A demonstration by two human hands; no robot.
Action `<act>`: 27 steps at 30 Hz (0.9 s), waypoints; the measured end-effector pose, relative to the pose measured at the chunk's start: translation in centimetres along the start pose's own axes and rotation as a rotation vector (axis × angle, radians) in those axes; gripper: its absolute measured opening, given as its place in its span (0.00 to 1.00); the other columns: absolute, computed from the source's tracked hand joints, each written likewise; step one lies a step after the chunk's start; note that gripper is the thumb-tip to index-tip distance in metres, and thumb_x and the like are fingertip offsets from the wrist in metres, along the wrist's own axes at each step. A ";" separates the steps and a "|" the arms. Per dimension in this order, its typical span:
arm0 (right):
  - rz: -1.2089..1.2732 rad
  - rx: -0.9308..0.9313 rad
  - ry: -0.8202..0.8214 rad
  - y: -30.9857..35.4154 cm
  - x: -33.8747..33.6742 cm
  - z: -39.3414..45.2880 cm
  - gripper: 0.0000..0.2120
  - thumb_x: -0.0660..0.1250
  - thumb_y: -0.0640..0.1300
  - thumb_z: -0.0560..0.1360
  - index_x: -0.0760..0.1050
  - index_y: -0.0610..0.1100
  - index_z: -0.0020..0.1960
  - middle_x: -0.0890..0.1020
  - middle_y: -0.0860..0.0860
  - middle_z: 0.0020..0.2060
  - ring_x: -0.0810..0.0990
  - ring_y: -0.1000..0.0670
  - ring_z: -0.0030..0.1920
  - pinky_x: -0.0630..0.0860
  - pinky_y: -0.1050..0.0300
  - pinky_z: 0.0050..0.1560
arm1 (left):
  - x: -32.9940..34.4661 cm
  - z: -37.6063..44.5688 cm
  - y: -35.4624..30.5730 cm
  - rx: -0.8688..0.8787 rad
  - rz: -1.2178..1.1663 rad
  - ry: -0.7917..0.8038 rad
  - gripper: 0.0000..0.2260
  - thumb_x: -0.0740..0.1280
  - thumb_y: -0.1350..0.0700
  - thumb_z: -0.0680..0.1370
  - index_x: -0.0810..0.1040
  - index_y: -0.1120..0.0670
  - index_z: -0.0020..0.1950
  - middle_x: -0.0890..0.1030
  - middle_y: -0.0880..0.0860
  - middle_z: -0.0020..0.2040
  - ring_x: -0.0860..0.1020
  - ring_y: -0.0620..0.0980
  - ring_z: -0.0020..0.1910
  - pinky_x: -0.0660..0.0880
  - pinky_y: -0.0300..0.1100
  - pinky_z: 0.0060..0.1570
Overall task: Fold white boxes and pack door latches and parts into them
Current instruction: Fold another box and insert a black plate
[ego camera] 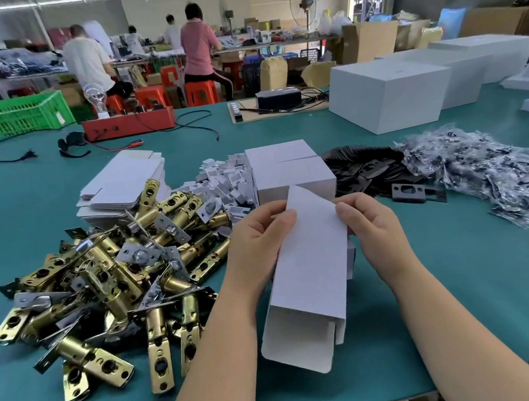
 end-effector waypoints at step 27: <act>0.010 -0.048 -0.110 0.9 1.4 -0.9 0.24 0.66 0.46 0.70 0.67 0.58 0.63 0.75 0.52 0.58 0.76 0.51 0.55 0.76 0.56 0.54 | -0.5 0.0 -0.3 0.064 0.088 -0.126 0.13 0.65 0.60 0.80 0.85 0.47 0.41 0.84 0.47 0.39 0.80 0.44 0.37 0.76 0.37 0.34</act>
Point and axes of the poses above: each hand's wrist, its own z-axis towards the middle knuckle, its own x-axis out of the palm, y = z × x, the point moved 7 cm from there along z, towards the middle knuckle
